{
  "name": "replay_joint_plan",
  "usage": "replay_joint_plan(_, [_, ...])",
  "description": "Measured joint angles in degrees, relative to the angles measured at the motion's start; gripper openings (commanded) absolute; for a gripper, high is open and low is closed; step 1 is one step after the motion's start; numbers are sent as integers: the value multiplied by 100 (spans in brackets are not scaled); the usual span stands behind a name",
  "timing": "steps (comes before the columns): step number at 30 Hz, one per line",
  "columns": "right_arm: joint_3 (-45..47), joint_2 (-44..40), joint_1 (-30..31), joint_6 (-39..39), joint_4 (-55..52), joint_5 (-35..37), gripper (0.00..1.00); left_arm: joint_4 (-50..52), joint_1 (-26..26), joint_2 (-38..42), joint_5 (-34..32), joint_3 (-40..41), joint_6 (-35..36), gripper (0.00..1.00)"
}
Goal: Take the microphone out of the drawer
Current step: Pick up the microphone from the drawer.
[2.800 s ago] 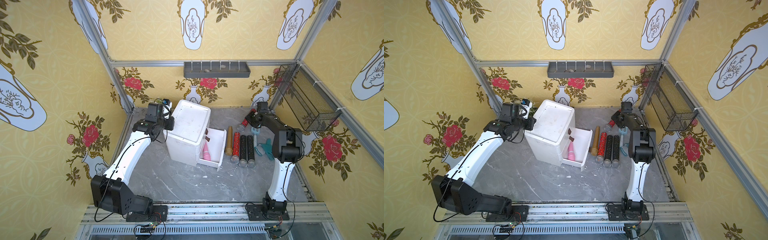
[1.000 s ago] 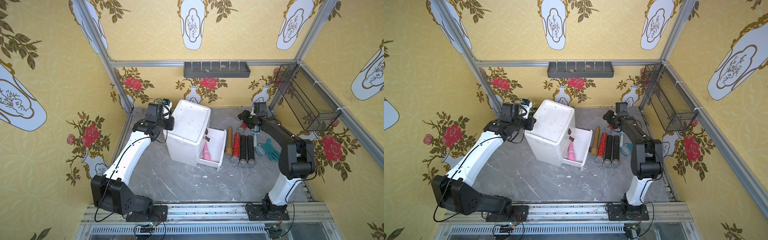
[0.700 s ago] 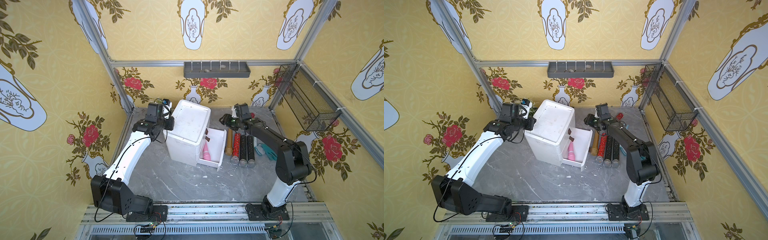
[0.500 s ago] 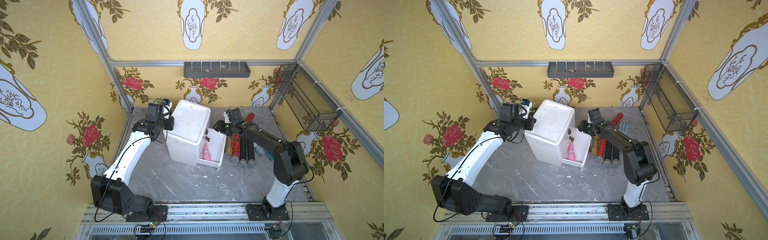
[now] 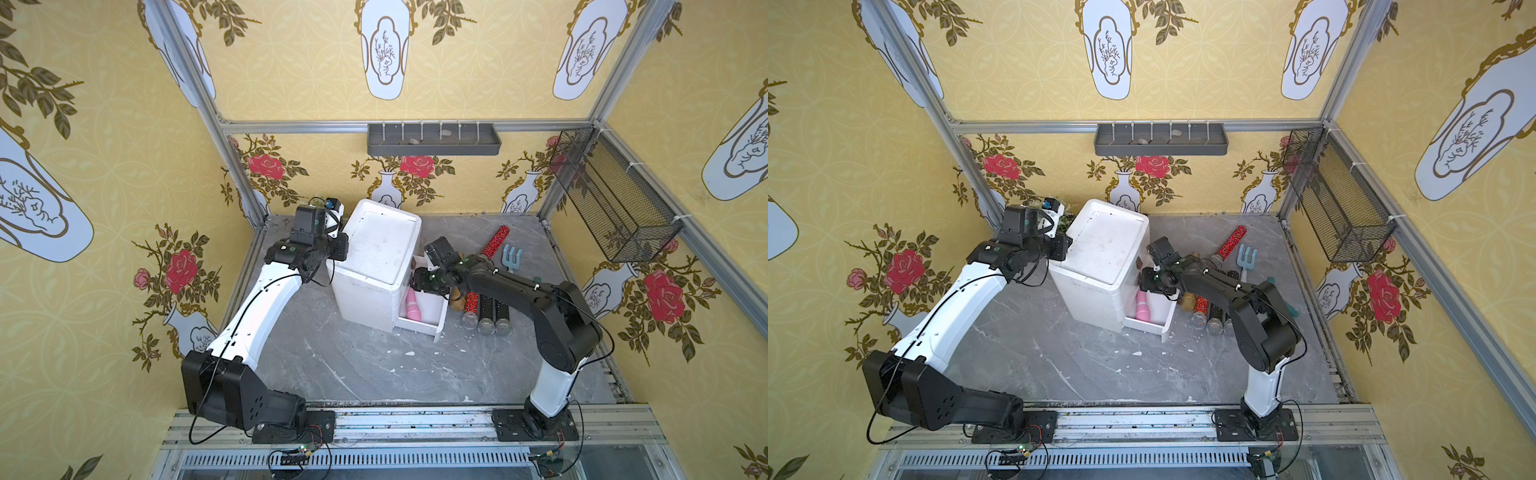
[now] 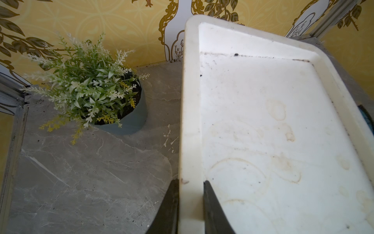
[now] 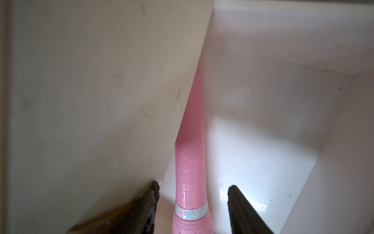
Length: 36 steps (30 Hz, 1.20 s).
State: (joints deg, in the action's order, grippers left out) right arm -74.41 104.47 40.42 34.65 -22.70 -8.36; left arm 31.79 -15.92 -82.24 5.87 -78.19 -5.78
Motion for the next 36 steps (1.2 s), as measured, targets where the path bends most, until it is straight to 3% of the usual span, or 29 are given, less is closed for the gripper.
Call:
replay_joint_plan(25, [225,452,269,181,44,-160,57,0,-13,2,13,0,0,0])
replay_joint_plan(36, [-201,686,295,531,-404,380,48,0,-11,2,-48,0,-26,0])
